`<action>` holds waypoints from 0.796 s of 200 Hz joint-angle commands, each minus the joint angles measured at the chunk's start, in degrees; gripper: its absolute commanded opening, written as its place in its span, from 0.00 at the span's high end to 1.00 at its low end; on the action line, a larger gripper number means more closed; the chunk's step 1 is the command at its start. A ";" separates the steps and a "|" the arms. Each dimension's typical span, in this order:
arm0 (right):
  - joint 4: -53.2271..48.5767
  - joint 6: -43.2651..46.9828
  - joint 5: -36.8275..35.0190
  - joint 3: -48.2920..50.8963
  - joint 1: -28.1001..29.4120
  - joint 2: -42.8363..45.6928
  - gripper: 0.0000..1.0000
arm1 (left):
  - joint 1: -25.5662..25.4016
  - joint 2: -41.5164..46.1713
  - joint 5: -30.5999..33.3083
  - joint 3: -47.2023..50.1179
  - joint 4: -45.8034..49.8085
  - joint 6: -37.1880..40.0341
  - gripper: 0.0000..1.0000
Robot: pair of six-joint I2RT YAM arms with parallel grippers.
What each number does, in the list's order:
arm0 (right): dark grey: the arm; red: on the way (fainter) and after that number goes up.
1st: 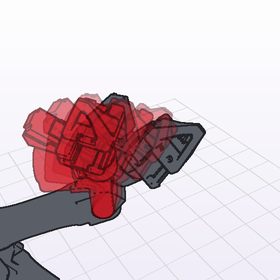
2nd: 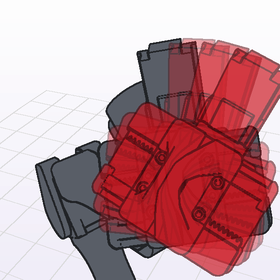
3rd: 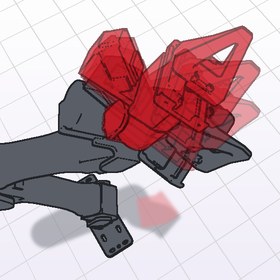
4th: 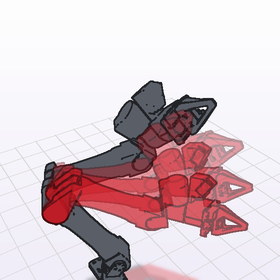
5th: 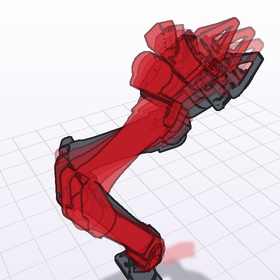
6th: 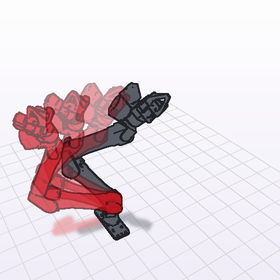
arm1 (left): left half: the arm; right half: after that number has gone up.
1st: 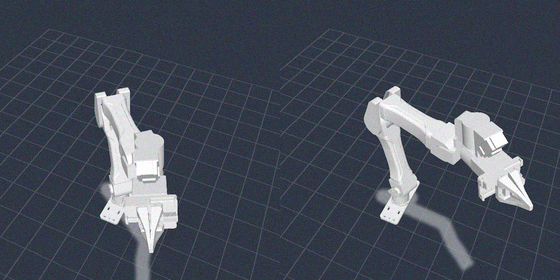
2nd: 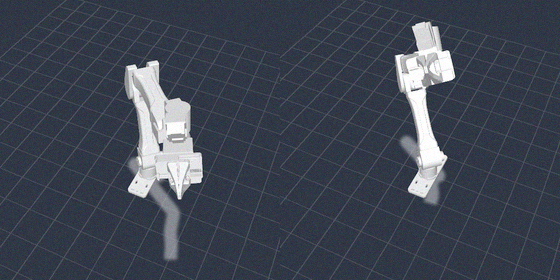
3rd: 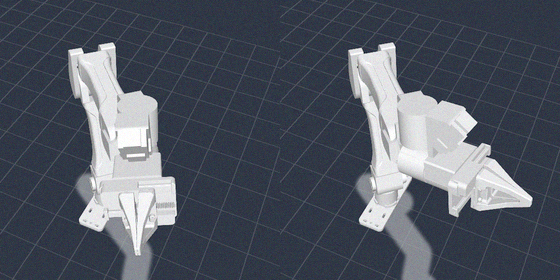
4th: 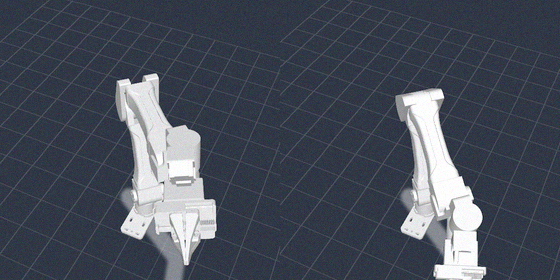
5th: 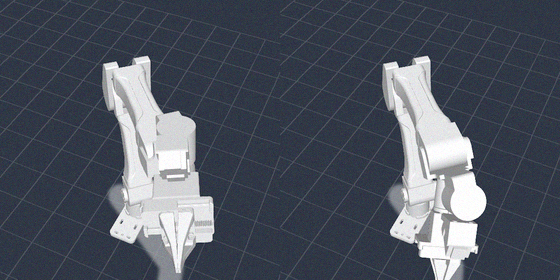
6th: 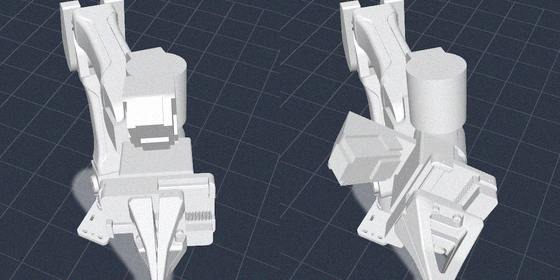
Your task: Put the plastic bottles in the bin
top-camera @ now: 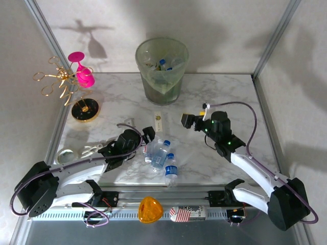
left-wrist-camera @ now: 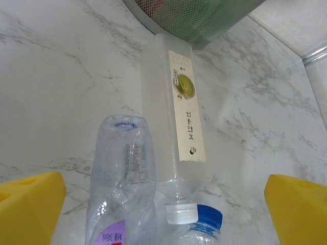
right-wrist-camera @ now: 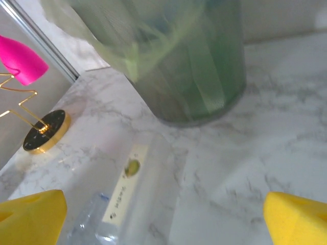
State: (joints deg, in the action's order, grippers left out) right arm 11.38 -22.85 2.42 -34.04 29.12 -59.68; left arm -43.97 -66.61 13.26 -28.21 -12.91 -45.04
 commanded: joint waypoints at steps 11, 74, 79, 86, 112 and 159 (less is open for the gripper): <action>6.85 -8.28 -2.27 7.29 0.32 1.28 0.01 | -2.17 -1.36 0.90 -1.53 4.37 0.08 0.01; 10.68 -10.11 -2.90 7.71 0.32 -2.40 0.01 | -6.58 -8.63 0.90 -5.39 13.21 3.29 0.06; 10.73 -10.11 -2.79 7.45 0.37 -2.75 0.01 | -6.86 -9.39 0.94 -5.68 13.42 3.29 0.06; 10.85 -10.11 -2.62 7.24 0.30 -3.24 0.01 | -7.21 -10.50 1.06 -6.09 13.65 3.33 0.07; 11.47 -10.80 -1.95 7.15 0.33 -4.16 0.01 | -8.62 -14.43 2.74 -7.71 14.13 3.04 0.09; 10.60 -10.72 -2.20 7.24 0.40 -3.34 0.01 | -9.47 -18.75 5.59 -8.47 13.68 2.56 0.20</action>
State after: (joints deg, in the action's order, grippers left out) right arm 20.80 -32.88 1.13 -25.36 29.12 -63.64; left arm -52.90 -83.68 16.10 -36.05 -1.10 -42.65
